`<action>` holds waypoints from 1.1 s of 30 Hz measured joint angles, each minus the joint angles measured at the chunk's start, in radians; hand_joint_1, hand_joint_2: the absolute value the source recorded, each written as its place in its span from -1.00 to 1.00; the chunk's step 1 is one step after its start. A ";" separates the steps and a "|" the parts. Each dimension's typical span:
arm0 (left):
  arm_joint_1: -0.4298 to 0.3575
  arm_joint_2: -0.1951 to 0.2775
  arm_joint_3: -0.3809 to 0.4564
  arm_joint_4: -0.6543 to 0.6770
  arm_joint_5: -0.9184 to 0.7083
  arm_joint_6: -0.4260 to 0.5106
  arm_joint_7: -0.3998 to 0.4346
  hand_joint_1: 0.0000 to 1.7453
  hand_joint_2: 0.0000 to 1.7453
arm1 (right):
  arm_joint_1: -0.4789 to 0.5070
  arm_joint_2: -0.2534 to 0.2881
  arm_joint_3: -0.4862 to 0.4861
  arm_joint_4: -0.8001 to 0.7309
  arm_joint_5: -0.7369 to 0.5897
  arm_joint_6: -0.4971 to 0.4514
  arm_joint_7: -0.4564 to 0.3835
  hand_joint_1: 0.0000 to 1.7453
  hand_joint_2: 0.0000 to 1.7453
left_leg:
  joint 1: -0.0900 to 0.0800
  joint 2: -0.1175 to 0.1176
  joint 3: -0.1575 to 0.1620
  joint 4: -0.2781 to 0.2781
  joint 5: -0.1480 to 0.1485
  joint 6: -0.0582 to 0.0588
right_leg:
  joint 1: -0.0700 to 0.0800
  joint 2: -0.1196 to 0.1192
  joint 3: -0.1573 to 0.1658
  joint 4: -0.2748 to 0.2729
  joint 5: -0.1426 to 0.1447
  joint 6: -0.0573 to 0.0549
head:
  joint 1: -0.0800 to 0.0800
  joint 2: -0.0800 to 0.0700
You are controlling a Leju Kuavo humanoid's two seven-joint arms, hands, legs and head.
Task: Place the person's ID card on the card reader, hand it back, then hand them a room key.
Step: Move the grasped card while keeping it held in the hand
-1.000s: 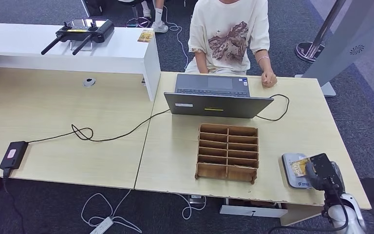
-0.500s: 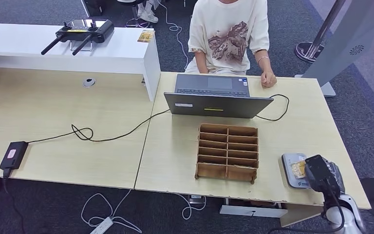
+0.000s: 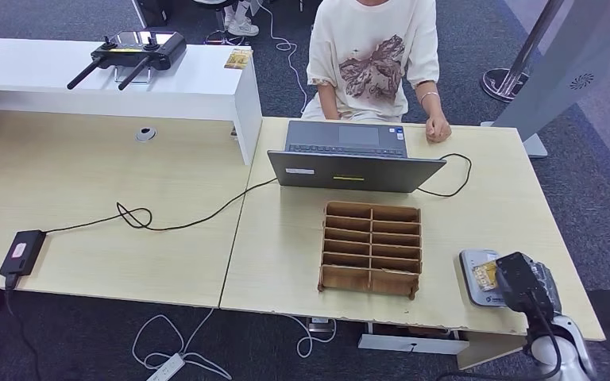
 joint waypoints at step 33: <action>0.000 0.000 0.002 0.000 0.000 0.003 -0.013 -1.00 -1.00 | 0.036 0.038 -0.051 -0.308 -0.166 -0.081 -0.122 1.00 1.00 | 0.000 0.000 -0.001 0.000 0.000 0.000 | 0.000 0.000 0.000 0.000 0.000 0.000 | 0.000 0.000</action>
